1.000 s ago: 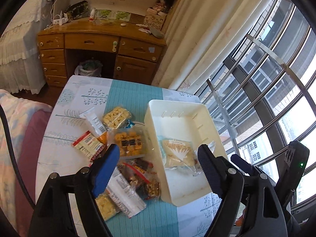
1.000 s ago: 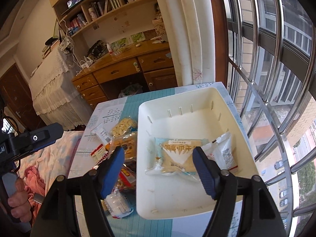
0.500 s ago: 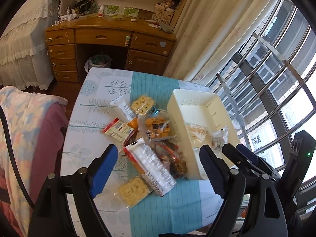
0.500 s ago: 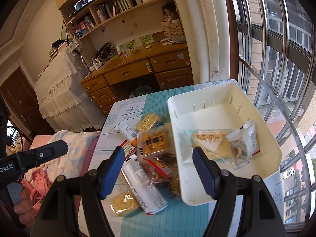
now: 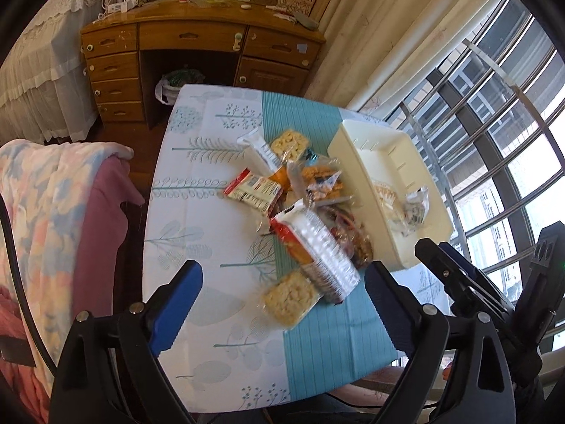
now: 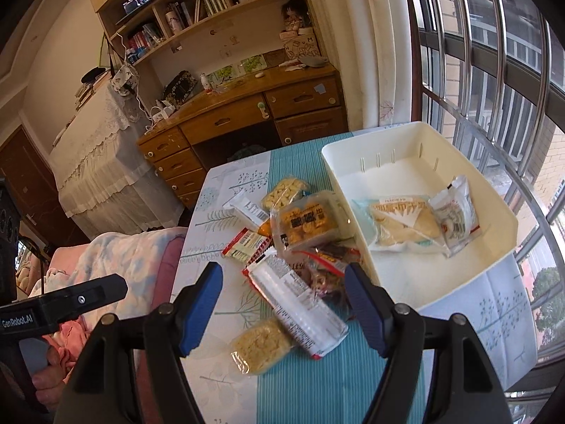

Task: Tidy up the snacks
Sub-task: 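Withdraw both tools from the box toward the remaining snacks, then grasp the square crumbly cookie pack with the left tool while the right tool grasps a long white bag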

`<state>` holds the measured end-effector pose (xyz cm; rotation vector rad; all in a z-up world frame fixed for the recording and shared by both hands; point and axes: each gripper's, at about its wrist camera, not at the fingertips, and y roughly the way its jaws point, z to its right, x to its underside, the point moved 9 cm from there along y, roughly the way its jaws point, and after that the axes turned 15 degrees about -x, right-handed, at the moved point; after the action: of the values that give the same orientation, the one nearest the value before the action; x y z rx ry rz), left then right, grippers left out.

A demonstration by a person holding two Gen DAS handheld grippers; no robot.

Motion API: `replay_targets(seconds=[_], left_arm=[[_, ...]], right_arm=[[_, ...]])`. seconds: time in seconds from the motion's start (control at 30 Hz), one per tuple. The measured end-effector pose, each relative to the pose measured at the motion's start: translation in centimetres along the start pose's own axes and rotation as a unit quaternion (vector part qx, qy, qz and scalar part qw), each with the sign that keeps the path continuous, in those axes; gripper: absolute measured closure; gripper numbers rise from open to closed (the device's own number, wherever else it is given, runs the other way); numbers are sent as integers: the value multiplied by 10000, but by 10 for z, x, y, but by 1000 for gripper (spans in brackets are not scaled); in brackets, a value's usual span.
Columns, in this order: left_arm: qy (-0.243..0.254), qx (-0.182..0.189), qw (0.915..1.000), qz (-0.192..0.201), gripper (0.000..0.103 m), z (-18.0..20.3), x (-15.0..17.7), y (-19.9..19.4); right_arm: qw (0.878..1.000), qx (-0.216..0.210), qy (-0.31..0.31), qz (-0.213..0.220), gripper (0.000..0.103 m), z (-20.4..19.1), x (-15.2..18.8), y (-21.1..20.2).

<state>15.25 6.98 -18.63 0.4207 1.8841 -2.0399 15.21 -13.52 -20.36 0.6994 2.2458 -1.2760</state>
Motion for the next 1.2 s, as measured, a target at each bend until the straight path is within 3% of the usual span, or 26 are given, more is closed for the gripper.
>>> replay_targets(seconds=[0.47, 0.73, 0.87, 1.2], left_arm=[[824, 113, 9928, -861, 10, -1, 54, 52], [1321, -28, 9843, -1173, 10, 22, 77, 90], [1630, -152, 9801, -1126, 10, 35, 85, 110], [2714, -245, 9598, -673, 10, 73, 108, 150]], right_arm=[[9966, 466, 576, -357, 31, 7, 61, 9], [9951, 589, -34, -794, 31, 23, 76, 20], [9917, 543, -526, -1044, 31, 30, 78, 30], [9798, 110, -1314, -1503, 31, 42, 81, 65]])
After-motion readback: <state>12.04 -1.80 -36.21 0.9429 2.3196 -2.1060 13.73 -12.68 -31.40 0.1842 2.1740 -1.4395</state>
